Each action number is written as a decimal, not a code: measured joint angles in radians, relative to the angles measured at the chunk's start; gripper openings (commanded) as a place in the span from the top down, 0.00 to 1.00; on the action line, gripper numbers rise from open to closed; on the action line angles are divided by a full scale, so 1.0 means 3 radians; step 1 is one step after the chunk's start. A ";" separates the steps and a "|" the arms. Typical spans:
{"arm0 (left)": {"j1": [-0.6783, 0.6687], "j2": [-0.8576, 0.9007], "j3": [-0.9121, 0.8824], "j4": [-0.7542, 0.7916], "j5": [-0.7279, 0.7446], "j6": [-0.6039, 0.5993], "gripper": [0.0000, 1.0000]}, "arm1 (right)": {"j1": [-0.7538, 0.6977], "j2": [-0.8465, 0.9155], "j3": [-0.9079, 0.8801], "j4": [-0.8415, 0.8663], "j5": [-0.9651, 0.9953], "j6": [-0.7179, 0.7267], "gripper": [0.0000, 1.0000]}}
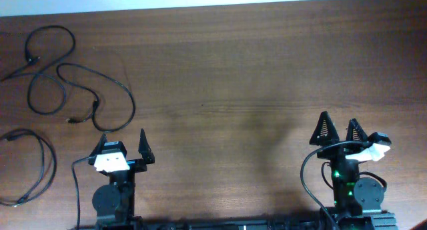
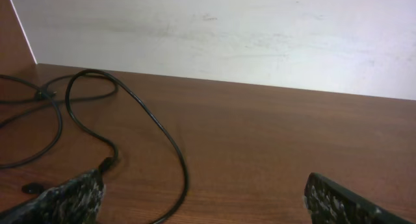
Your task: Untangle cables
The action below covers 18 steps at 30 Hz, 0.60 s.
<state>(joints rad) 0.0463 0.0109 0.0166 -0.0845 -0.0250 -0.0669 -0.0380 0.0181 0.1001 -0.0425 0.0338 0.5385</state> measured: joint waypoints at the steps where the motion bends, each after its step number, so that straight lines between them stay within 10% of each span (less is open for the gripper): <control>1: 0.0000 0.0000 0.0000 0.0000 0.0000 0.0000 0.01 | -0.0006 -0.0009 -0.0067 0.0017 0.0001 0.0000 0.01; 18: 0.0000 0.0000 0.0000 0.0000 0.0000 0.0000 0.01 | -0.0006 -0.0011 -0.0289 -0.0111 -0.0020 -0.1748 0.01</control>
<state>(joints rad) 0.0463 0.0109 0.0166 -0.0845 -0.0250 -0.0669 -0.0399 0.0147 0.0135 -0.0757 0.0277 0.0139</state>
